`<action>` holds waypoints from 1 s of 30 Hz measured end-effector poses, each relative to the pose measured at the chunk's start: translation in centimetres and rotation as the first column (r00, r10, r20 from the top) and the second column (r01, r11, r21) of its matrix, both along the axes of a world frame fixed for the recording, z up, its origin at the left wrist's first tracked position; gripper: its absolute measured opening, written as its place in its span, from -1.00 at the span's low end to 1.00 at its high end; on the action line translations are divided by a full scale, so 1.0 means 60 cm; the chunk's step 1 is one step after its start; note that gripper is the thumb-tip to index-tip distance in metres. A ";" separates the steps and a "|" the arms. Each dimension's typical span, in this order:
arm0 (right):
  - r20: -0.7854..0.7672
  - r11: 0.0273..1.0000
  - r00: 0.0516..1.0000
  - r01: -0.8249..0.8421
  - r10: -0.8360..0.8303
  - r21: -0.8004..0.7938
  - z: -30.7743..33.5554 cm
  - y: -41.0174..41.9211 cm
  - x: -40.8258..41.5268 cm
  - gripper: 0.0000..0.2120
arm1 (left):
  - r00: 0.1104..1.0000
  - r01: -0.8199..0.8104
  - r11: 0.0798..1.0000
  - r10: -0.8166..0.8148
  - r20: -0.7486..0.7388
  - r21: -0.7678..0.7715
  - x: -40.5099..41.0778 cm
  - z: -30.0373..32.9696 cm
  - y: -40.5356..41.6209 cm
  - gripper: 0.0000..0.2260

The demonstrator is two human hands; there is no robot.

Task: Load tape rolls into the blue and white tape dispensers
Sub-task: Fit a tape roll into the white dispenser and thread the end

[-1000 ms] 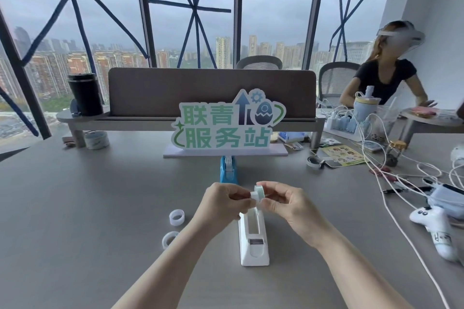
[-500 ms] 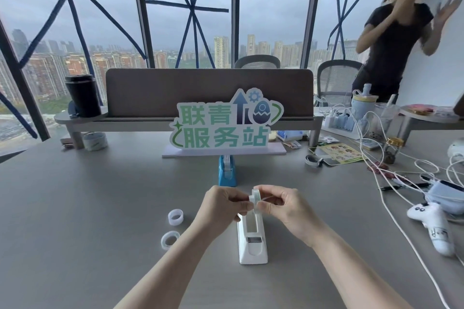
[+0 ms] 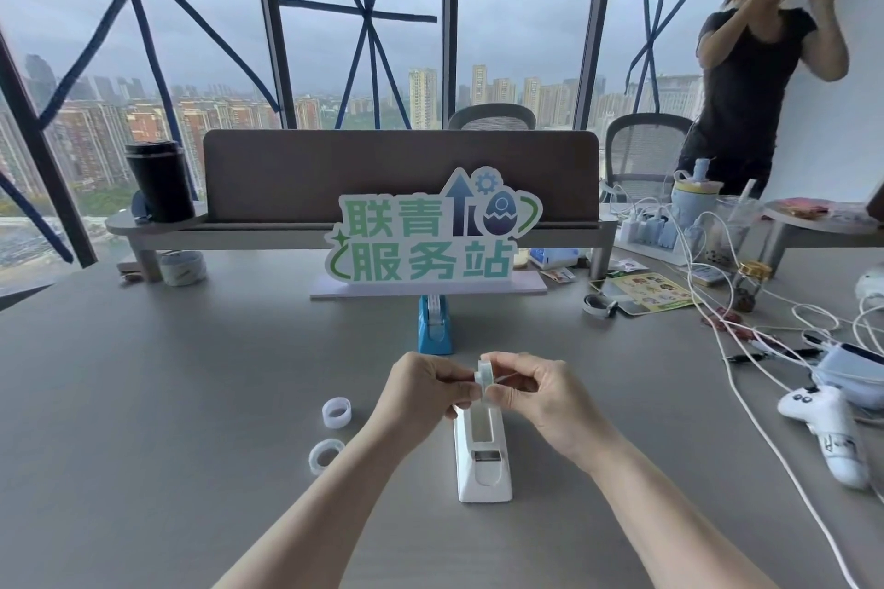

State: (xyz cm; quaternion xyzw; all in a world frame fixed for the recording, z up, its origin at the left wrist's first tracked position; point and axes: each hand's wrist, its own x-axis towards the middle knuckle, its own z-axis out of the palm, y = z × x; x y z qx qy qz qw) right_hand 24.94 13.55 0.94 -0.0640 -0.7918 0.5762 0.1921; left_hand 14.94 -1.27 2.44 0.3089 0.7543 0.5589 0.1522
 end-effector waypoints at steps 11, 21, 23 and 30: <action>0.002 1.000 1.000 0.010 -0.010 0.013 -0.007 0.004 -0.005 -0.75 | 0.998 0.047 0.996 -0.049 -0.027 -0.074 -0.013 -0.011 0.002 -0.93; 0.138 0.992 0.985 0.089 -0.100 0.086 -0.034 0.013 -0.025 -0.77 | 0.979 -0.070 0.993 0.050 -0.197 -0.095 -0.036 -0.041 -0.011 -0.88; 0.156 0.990 0.982 0.086 -0.103 0.114 -0.037 0.010 -0.028 -0.79 | 0.978 -0.079 0.992 0.058 -0.202 -0.099 -0.034 -0.047 -0.009 -0.88; 0.177 0.991 0.980 0.072 -0.091 0.114 -0.034 0.017 -0.036 -0.83 | 0.972 -0.091 0.990 0.065 -0.225 -0.106 -0.034 -0.056 0.000 -0.91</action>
